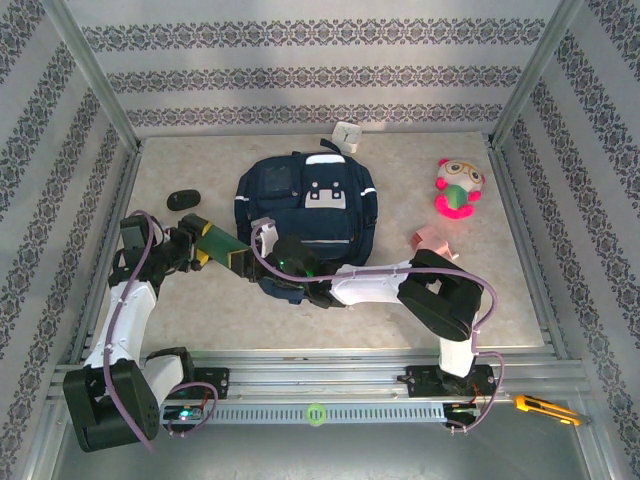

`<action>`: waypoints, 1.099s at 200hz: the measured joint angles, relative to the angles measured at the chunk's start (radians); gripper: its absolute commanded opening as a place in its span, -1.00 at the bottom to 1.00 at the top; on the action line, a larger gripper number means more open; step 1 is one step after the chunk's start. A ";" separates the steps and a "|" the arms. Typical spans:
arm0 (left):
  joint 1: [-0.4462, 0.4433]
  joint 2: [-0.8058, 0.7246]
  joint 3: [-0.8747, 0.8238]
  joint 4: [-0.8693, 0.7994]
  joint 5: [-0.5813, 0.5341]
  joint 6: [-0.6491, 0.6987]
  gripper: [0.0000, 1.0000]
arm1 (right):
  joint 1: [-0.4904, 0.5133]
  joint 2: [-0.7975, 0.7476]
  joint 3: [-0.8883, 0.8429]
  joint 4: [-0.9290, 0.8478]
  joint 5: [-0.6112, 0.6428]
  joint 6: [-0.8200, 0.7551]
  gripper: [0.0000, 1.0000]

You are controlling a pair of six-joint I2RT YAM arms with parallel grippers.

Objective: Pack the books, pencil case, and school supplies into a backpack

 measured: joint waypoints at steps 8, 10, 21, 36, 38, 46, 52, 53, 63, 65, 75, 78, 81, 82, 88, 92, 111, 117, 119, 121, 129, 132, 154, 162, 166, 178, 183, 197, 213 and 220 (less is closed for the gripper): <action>-0.003 0.002 0.000 0.000 -0.003 0.001 0.28 | 0.000 0.000 -0.002 0.000 0.000 -0.001 -0.55; -0.004 0.002 0.000 -0.001 -0.004 0.001 0.30 | 0.000 0.000 -0.003 0.000 0.001 -0.002 -0.55; -0.011 0.002 0.000 -0.002 -0.009 0.006 0.43 | 0.000 -0.005 -0.013 0.003 0.005 -0.003 -0.55; -0.023 0.002 0.004 -0.010 -0.012 0.032 0.56 | -0.009 -0.027 -0.042 0.005 0.008 0.006 -0.55; -0.025 0.002 0.005 -0.010 -0.013 0.036 0.57 | -0.011 -0.031 -0.048 0.006 0.006 0.009 -0.55; -0.027 0.003 0.015 -0.015 -0.017 0.056 0.60 | -0.019 -0.053 -0.073 0.002 0.006 0.020 -0.55; -0.031 0.006 0.029 -0.023 -0.027 0.082 0.67 | -0.030 -0.074 -0.094 -0.002 0.003 0.028 -0.55; -0.031 0.006 0.031 -0.024 -0.027 0.084 0.67 | -0.033 -0.080 -0.099 -0.003 0.002 0.030 -0.55; -0.035 0.014 0.063 -0.042 -0.047 0.132 0.76 | -0.064 -0.121 -0.140 -0.013 -0.008 0.047 -0.57; -0.037 0.016 0.071 -0.046 -0.051 0.138 0.77 | -0.069 -0.127 -0.145 -0.014 -0.011 0.051 -0.57; -0.045 0.026 0.105 -0.060 -0.076 0.188 0.85 | -0.112 -0.174 -0.185 -0.028 -0.022 0.064 -0.59; -0.047 0.029 0.115 -0.065 -0.084 0.209 0.88 | -0.127 -0.187 -0.196 -0.030 -0.025 0.069 -0.59; -0.051 0.032 0.124 -0.069 -0.091 0.220 0.91 | -0.140 -0.202 -0.207 -0.035 -0.031 0.074 -0.59; -0.053 0.034 0.129 -0.071 -0.095 0.232 0.92 | -0.144 -0.206 -0.209 -0.037 -0.031 0.074 -0.60; -0.062 0.041 0.145 -0.078 -0.111 0.261 0.94 | -0.173 -0.237 -0.229 -0.050 -0.039 0.080 -0.60; -0.070 0.046 0.155 -0.082 -0.126 0.289 0.94 | -0.196 -0.259 -0.243 -0.061 -0.045 0.084 -0.60; -0.121 0.062 0.178 -0.088 -0.194 0.402 0.93 | -0.295 -0.362 -0.296 -0.111 -0.084 0.088 -0.60; -0.145 0.066 0.180 -0.089 -0.221 0.447 0.92 | -0.326 -0.393 -0.308 -0.129 -0.098 0.090 -0.60; -0.154 0.067 0.182 -0.089 -0.234 0.460 0.90 | -0.340 -0.404 -0.312 -0.135 -0.103 0.092 -0.60; -0.164 0.069 0.182 -0.089 -0.242 0.476 0.89 | -0.351 -0.414 -0.315 -0.140 -0.110 0.091 -0.61; -0.201 0.076 0.188 -0.094 -0.278 0.541 0.88 | -0.395 -0.455 -0.327 -0.165 -0.138 0.094 -0.60; -0.223 0.081 0.194 -0.097 -0.301 0.579 0.87 | -0.413 -0.470 -0.330 -0.174 -0.148 0.094 -0.60; -0.373 0.127 0.259 -0.124 -0.414 0.835 0.87 | -0.533 -0.560 -0.338 -0.253 -0.225 0.093 -0.59; -0.423 0.149 0.286 -0.124 -0.428 0.933 0.85 | -0.574 -0.587 -0.339 -0.278 -0.252 0.093 -0.59; -0.447 0.161 0.299 -0.123 -0.428 0.986 0.84 | -0.597 -0.602 -0.341 -0.289 -0.266 0.093 -0.59; -0.501 0.189 0.324 -0.121 -0.411 1.125 0.82 | -0.655 -0.635 -0.347 -0.317 -0.304 0.093 -0.58; -0.521 0.200 0.330 -0.121 -0.397 1.185 0.82 | -0.678 -0.645 -0.349 -0.329 -0.320 0.093 -0.59; -0.570 0.240 0.349 -0.132 -0.334 1.360 0.84 | -0.736 -0.666 -0.354 -0.363 -0.362 0.093 -0.58; -0.649 0.314 0.393 -0.171 -0.300 1.560 0.85 | -0.791 -0.678 -0.356 -0.396 -0.403 0.094 -0.58; -0.679 0.351 0.420 -0.195 -0.299 1.629 0.84 | -0.809 -0.684 -0.360 -0.406 -0.417 0.094 -0.57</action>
